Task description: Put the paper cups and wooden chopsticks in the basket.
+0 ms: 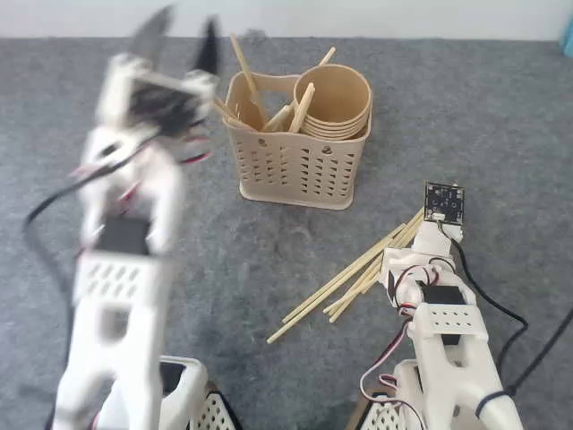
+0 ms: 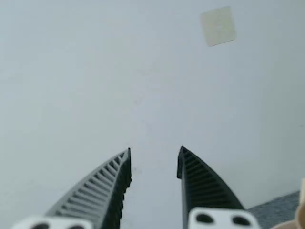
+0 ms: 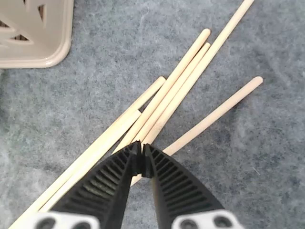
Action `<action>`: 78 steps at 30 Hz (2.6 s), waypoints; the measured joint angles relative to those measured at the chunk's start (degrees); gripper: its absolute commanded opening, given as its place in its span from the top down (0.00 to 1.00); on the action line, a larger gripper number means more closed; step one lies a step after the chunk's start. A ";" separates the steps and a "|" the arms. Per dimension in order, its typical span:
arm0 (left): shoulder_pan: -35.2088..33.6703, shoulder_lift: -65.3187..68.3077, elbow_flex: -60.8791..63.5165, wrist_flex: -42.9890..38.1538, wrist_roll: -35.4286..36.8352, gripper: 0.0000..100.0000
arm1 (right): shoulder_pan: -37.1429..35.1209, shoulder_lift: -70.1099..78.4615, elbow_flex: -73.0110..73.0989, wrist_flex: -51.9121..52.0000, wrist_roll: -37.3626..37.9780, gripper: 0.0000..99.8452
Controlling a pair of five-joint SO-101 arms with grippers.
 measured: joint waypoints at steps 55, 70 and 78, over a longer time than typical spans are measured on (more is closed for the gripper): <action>-5.36 -1.67 41.41 13.89 14.24 0.89 | 3.43 43.96 -42.81 32.97 -16.53 0.98; -5.36 -4.48 42.90 13.89 12.57 0.89 | 3.25 43.96 -44.48 34.55 -18.02 0.75; -5.36 -4.48 42.90 13.89 12.57 0.89 | 3.34 43.69 -45.36 35.16 -19.34 0.87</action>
